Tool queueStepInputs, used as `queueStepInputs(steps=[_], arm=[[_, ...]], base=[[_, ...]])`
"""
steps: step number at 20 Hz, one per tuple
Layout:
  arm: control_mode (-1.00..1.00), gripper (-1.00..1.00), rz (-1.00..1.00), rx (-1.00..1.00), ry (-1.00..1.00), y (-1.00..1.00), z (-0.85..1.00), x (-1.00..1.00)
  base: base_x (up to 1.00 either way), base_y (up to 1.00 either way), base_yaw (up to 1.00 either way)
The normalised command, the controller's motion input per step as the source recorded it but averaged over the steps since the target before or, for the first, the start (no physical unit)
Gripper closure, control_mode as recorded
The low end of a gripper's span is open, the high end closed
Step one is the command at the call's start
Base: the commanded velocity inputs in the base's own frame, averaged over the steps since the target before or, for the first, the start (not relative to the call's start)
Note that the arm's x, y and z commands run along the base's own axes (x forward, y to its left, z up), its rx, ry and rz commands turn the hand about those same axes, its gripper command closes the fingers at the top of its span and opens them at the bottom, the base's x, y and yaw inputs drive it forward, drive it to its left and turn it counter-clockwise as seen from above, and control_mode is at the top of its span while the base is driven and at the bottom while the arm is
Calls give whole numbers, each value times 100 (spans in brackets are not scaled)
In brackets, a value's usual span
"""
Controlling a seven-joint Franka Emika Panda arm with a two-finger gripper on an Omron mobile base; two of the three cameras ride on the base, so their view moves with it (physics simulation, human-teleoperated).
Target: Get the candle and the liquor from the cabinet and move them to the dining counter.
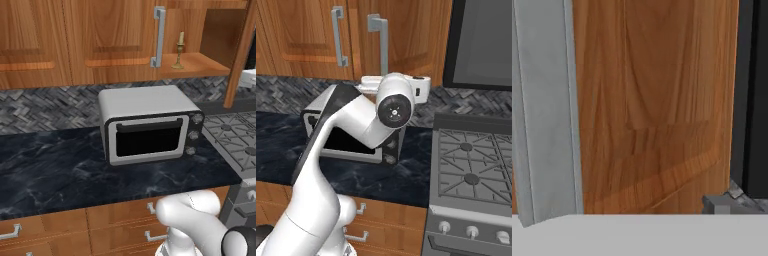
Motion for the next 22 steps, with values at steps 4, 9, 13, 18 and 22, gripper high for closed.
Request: queueStepInputs(steps=[4,9,13,18,22], arm=[[-100,-100,30,1,-7,-16,-21,61],[-100,-100,25,1,-21,-38,-7,22],[-100,-100,17,0,-24,-29,-11,3],[-100,-100,16,0,-8,-4,-22,30],[-100,-100,21,-6,11,3,-13,39]], base=[[0,0,0],[0,0,0],[0,0,0],[0,0,0],[0,0,0]])
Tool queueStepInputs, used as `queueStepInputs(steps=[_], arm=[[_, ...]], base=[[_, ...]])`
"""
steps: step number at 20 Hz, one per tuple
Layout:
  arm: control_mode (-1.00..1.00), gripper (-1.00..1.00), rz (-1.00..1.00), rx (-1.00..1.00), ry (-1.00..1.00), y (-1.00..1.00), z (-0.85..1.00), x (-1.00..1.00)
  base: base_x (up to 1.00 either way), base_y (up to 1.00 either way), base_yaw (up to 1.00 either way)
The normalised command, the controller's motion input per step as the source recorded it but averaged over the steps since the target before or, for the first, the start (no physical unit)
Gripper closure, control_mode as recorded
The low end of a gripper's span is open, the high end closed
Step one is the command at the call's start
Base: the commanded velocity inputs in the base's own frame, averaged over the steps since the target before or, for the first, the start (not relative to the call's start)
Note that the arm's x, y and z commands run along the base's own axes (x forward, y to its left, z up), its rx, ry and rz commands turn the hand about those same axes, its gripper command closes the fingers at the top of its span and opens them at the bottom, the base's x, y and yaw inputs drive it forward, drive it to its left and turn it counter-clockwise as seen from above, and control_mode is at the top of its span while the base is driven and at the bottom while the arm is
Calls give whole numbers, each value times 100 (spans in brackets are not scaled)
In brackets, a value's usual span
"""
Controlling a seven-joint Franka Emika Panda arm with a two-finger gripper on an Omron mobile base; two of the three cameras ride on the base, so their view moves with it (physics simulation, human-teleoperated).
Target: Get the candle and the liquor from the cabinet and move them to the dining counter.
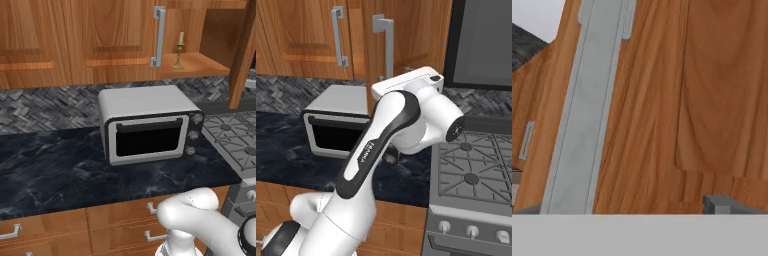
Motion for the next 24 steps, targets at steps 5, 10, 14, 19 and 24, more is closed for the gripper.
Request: queueStepInputs(steps=[5,10,14,19,24], arm=[[-100,-100,26,-6,10,1,-5,12],[-100,-100,13,-9,4,6,7,-28],[-100,-100,13,-10,0,34,8,-19],[-100,-100,5,-9,-2,32,31,-53],[-100,-100,-5,-1,-13,17,10,-79]], base=[[0,0,0],[0,0,0],[0,0,0],[0,0,0],[0,0,0]])
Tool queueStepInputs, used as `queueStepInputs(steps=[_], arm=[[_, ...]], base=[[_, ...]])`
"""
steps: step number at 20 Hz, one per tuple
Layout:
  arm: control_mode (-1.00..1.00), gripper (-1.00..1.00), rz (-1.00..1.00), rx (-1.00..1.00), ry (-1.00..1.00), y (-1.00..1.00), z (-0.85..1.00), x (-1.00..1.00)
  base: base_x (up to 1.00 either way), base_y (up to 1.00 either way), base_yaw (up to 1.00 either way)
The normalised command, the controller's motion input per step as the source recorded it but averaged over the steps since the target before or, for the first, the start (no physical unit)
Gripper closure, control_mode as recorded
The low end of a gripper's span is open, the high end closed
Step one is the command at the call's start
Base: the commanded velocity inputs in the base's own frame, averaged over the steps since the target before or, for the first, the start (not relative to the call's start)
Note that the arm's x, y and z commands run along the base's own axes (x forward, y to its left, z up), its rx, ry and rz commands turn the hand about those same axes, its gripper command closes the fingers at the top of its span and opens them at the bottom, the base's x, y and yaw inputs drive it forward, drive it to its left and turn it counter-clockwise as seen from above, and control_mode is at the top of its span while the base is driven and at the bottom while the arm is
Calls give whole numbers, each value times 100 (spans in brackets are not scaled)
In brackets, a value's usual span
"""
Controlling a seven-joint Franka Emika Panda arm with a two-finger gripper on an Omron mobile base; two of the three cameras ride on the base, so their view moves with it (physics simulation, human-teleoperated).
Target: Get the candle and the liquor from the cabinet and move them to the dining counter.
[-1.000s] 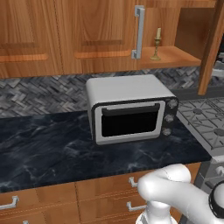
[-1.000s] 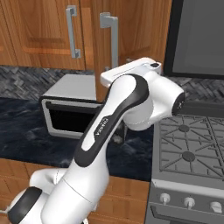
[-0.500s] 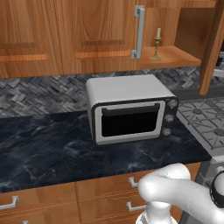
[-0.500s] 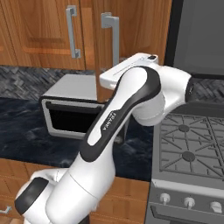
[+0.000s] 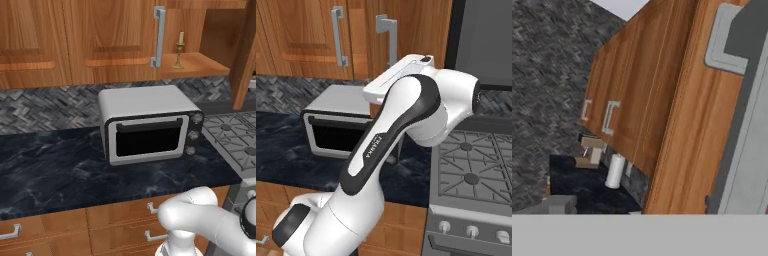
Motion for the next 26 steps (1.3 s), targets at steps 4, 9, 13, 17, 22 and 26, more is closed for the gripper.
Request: queueStepInputs(steps=[4,9,13,17,22,26], arm=[[-100,-100,-20,0,-21,0,0,-80],[-100,-100,-21,-4,-7,19,-19,-22],[-100,-100,-18,-3,3,12,-12,16],[-100,-100,-14,0,5,-14,0,4],[-100,-100,-9,0,10,-35,0,7],[-100,-100,-4,0,13,-34,0,25]], base=[[0,0,0],[0,0,0],[0,0,0],[0,0,0],[0,0,0],[0,0,0]])
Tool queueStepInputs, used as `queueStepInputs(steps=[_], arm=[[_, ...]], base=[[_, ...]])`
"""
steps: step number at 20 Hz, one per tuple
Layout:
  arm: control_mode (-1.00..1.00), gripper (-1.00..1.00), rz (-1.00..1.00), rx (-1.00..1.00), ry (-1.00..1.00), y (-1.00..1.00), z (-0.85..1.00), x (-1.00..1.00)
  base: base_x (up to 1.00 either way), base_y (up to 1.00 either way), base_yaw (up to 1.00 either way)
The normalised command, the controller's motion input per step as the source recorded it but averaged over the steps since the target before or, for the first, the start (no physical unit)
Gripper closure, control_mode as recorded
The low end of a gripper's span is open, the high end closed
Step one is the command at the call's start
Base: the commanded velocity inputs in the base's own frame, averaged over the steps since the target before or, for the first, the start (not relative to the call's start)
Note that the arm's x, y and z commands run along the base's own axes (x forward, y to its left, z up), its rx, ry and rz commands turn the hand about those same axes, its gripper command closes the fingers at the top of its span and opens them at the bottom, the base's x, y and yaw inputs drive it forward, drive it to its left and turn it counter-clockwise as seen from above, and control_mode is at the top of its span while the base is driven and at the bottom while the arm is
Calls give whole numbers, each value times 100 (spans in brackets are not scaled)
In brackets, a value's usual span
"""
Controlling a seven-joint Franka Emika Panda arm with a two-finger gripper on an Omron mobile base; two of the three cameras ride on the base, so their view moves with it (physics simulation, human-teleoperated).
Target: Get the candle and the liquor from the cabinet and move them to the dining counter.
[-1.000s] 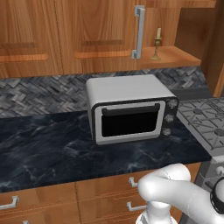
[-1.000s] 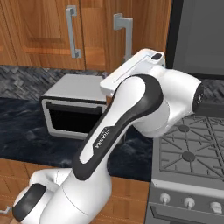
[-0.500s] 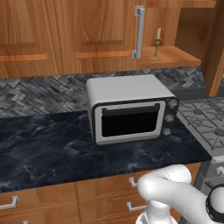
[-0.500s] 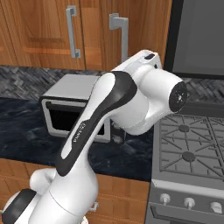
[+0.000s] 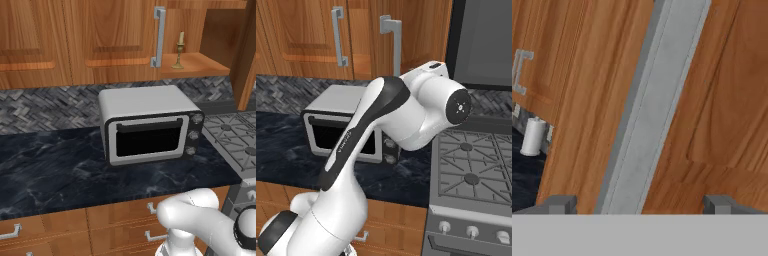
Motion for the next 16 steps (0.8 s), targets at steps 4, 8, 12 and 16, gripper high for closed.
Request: queueStepInputs(steps=[4,8,12,16], arm=[[-100,-100,-3,0,1,-31,7,-13],[-100,-100,-4,0,-18,-7,19,-85],[-100,-100,-1,-3,-34,13,21,-100],[-100,-100,0,-18,-31,78,7,-92]], base=[[0,0,0],[0,0,0],[0,0,0],[0,0,0]])
